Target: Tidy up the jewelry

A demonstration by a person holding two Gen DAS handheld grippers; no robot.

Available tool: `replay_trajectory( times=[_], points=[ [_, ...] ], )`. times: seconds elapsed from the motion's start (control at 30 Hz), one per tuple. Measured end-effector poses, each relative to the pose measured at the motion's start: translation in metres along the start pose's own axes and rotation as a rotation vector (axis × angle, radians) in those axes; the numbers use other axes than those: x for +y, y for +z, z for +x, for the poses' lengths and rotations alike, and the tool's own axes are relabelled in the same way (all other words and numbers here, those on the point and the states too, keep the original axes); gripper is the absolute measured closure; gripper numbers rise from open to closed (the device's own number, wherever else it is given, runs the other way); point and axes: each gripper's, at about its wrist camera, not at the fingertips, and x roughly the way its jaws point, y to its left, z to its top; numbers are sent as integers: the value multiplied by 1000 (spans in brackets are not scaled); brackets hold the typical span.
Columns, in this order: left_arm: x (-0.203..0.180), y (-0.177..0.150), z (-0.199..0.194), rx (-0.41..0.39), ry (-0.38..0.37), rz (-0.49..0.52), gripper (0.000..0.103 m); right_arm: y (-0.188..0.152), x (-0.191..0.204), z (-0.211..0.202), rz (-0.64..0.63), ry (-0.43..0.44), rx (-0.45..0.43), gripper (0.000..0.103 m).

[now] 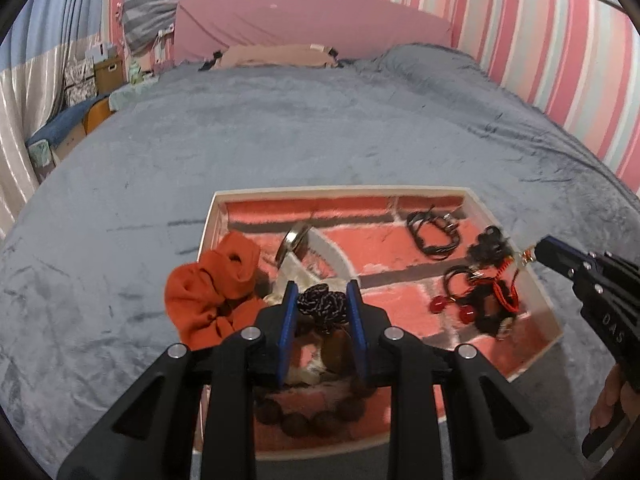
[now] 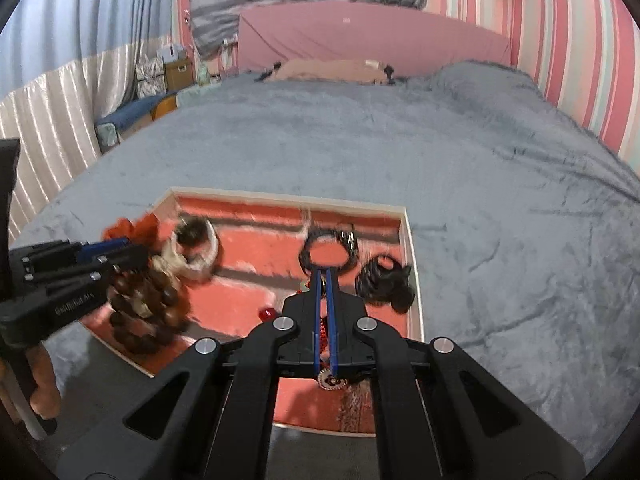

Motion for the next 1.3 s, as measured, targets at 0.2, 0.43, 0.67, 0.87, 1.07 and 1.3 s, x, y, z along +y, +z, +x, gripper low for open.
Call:
replay_trajectory(
  times=[0.2,0.43,0.67,0.87,1.07,1.3],
  points=[
    [15,-11,16,31,9,-22,75,-23,-4,32,16,4,78,99],
    [14,-18,-3,8,32,-18,44,-34,-9,37,51,19,111,54],
    [12,-34,-54,-33,69,-8,29,-43,-7,-9,48,17,61,33],
    [6,-68,-139,-136,143,7,11,-69,13,-97,2,-10,-29,4],
    [-3,-115,-212,-195,242,5,6,-105,37,-175,-13,-16,-72,4],
    [-22,-172,-285,-256,261,-27,4,-150,57,-240,-7,-69,-96,4]
  ],
)
